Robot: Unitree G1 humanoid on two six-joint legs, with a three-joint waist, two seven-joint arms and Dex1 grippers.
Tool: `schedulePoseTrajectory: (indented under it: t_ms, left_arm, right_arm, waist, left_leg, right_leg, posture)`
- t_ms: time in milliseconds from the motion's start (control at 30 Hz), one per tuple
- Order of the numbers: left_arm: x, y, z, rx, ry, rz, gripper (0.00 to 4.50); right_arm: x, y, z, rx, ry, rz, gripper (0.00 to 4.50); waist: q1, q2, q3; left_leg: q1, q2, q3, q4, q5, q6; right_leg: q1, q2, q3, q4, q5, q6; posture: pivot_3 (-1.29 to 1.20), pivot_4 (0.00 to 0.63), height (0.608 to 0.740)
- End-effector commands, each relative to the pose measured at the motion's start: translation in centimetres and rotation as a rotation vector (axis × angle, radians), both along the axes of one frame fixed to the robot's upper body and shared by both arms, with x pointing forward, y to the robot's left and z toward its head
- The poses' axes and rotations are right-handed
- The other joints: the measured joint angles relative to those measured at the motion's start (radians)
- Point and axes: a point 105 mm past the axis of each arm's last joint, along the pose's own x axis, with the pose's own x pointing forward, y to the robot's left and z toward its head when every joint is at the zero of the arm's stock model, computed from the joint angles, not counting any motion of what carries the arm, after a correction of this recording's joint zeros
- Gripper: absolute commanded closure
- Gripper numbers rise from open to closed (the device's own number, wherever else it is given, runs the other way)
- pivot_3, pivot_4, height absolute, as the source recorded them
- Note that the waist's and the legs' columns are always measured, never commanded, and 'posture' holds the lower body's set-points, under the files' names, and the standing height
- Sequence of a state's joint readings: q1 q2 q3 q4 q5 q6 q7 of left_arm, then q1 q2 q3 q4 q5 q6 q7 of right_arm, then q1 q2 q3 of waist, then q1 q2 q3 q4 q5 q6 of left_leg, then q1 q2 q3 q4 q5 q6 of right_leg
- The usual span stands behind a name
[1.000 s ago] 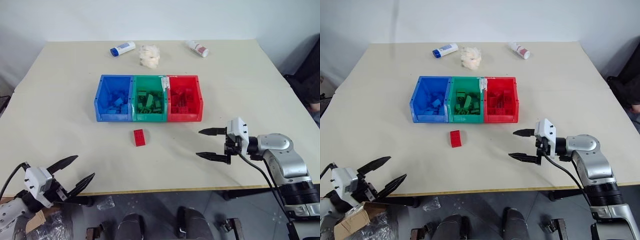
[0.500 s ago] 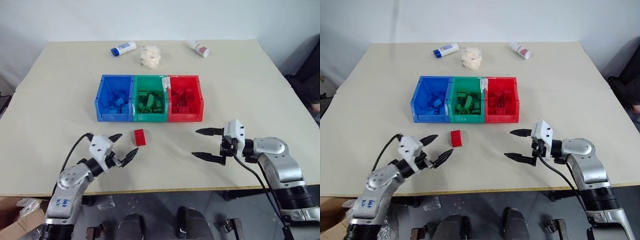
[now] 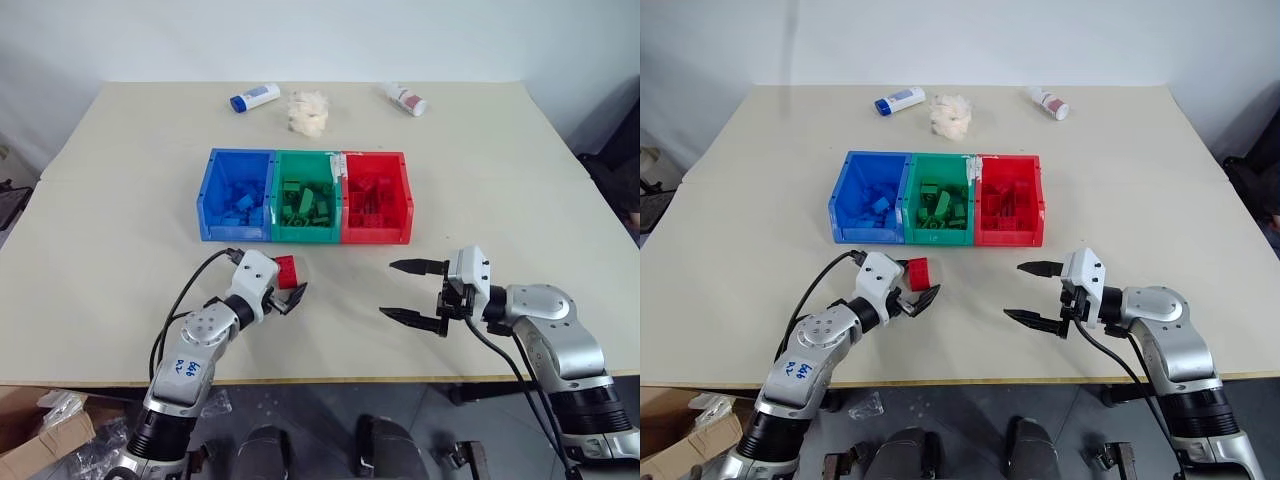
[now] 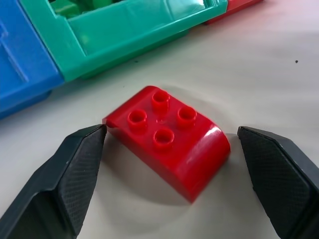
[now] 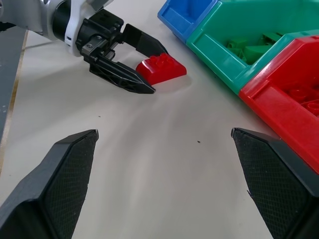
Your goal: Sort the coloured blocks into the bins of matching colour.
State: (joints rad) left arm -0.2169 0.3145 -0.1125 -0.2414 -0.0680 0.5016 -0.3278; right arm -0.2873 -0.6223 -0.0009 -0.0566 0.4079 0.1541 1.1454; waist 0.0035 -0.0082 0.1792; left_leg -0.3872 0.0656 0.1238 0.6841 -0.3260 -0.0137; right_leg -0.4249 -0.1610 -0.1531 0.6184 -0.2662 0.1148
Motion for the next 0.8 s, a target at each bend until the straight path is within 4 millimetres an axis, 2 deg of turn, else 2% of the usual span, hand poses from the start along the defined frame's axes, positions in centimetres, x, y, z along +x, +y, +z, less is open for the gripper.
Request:
schedulePoseTrajectory:
  t_ms: [33,233,300,567,633,733,800]
  left_arm:
    - [-0.1,-0.4,-0.5,0.014,0.008,-0.003,0.57]
    - [-0.2,-0.3,-0.7,-0.017,0.022,-0.004,2.49]
    - [-0.5,-0.4,-0.9,-0.026,0.029,-0.020,3.01]
    - [-0.9,-0.4,-0.8,-0.053,0.013,-0.049,3.01]
    - [-1.3,-1.0,0.0,-0.068,-0.029,-0.105,3.01]
    - [-2.5,-3.0,1.8,-0.037,-0.169,-0.326,3.01]
    - [-2.5,-3.6,2.7,-0.066,-0.215,-0.366,3.01]
  right_arm:
    - [-0.4,0.2,1.1,0.022,-0.053,0.010,0.00]
    - [-0.4,0.1,1.2,0.017,-0.053,0.001,0.00]
    - [-0.4,0.1,1.3,0.015,-0.054,-0.002,0.00]
    - [-0.2,0.0,1.5,0.012,-0.053,-0.008,0.00]
    - [-0.2,-0.1,1.6,0.017,-0.053,-0.010,0.00]
    - [-0.7,-0.5,1.8,0.038,-0.038,-0.020,0.00]
    - [-1.2,-0.8,1.8,0.059,-0.031,-0.026,0.00]
  waist:
    - [0.001,0.000,0.000]
    - [0.000,0.000,0.000]
    - [0.000,0.000,0.000]
    - [-0.002,0.000,0.000]
    - [-0.002,0.000,0.000]
    - [0.002,0.000,0.000]
    - [0.010,0.000,0.000]
  left_leg:
    - [0.000,0.000,0.000,0.000,0.000,0.000]
    - [0.000,0.000,0.000,0.000,0.000,0.000]
    - [0.000,0.000,0.000,0.000,0.000,0.000]
    - [0.000,0.000,0.000,0.000,0.000,0.000]
    - [0.000,0.000,0.000,0.000,0.000,0.000]
    - [0.000,0.000,0.000,0.000,0.000,0.000]
    - [0.000,0.000,0.000,0.000,0.000,0.000]
  right_leg:
    - [0.000,0.000,0.000,0.000,0.000,0.000]
    - [0.000,0.000,0.000,0.000,0.000,0.000]
    - [0.000,0.000,0.000,0.000,0.000,0.000]
    - [0.000,0.000,0.000,0.000,0.000,0.000]
    - [0.000,0.000,0.000,0.000,0.000,0.000]
    - [0.000,0.000,0.000,0.000,0.000,0.000]
    - [0.000,0.000,0.000,-0.001,0.000,0.000]
  posture:
    - [0.00,0.150,0.740]
    - [0.00,0.150,0.740]
    - [0.00,0.150,0.740]
    - [0.00,0.150,0.740]
    - [0.00,0.150,0.740]
    - [0.00,0.150,0.740]
    - [0.00,0.150,0.740]
